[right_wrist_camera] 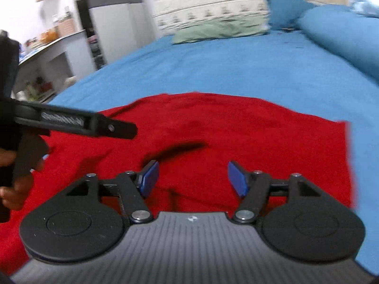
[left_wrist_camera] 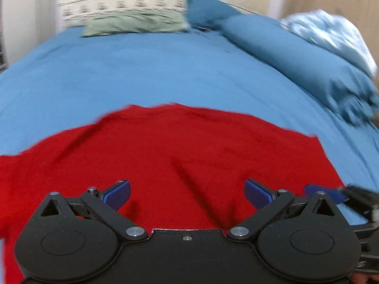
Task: Fold small clothes
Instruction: 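Carry the sleeve across the sweater body and release it with the right gripper, then grasp the other sleeve cuff with the left gripper and lift it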
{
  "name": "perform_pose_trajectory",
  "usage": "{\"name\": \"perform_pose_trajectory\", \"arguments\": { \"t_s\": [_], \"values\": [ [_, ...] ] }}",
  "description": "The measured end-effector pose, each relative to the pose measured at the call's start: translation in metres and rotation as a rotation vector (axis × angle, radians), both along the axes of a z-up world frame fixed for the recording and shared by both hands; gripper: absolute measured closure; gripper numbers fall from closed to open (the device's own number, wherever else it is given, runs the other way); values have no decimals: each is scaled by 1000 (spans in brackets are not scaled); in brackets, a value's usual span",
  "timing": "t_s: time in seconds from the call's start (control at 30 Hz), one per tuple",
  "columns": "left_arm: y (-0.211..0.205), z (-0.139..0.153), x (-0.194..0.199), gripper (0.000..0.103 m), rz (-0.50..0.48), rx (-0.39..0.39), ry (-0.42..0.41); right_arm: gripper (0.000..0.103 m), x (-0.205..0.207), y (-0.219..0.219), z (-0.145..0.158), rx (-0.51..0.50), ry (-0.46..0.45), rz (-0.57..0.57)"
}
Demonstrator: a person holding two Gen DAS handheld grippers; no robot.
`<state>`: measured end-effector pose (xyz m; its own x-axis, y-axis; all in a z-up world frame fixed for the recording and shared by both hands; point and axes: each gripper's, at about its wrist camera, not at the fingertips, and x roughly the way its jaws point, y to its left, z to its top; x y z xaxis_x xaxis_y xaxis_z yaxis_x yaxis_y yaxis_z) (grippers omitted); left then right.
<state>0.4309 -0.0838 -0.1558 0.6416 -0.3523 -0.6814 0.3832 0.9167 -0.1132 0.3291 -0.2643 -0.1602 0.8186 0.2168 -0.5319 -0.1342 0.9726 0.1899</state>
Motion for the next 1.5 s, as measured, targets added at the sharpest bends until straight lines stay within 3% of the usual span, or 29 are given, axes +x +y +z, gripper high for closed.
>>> {"name": "perform_pose_trajectory", "arguments": {
  "t_s": [0.1, 0.13, 0.2, 0.33, 0.53, 0.77, 0.8, 0.9, 0.97, 1.07, 1.17, 1.27, 1.5],
  "values": [
    [-28, -17, -3, 3, -50, 46, -3, 15, -30, -25, -1, -13, -11, -97],
    [-35, -25, -1, 14, -48, 72, 0, 15, -36, -31, -2, -10, -8, -119],
    [-36, -36, 0, 22, -38, 104, 0, 15, -47, -41, -5, -11, 5, -154],
    [-19, -36, -3, 37, 13, 49, -62, 14, -57, -60, -12, -52, 48, -240],
    [39, -37, -6, 40, 186, -75, -54, 14, -59, -79, -21, 2, 67, -323],
    [54, -41, -15, 40, 136, -205, -38, 12, -49, -77, -26, -9, 89, -326],
    [51, -40, -14, 44, 142, -211, -37, 11, -49, -76, -26, -11, 90, -326],
    [48, -35, -13, 98, 160, -204, -55, 5, -45, -74, -25, -32, 94, -328],
    [51, -26, -11, 99, 158, -238, -83, 4, -41, -71, -25, -58, 100, -318],
    [61, 7, -15, 99, 182, -248, -200, 4, -28, -67, -26, -113, 114, -309],
    [83, 38, -23, 99, 249, -220, -326, 4, -18, -61, -28, -162, 123, -302],
    [107, 52, -33, 99, 301, -187, -396, 4, -10, -49, -30, -219, 124, -282],
    [124, 41, -32, 99, 332, -109, -399, 4, 14, -35, -31, -301, 110, -261]
  ]
}}
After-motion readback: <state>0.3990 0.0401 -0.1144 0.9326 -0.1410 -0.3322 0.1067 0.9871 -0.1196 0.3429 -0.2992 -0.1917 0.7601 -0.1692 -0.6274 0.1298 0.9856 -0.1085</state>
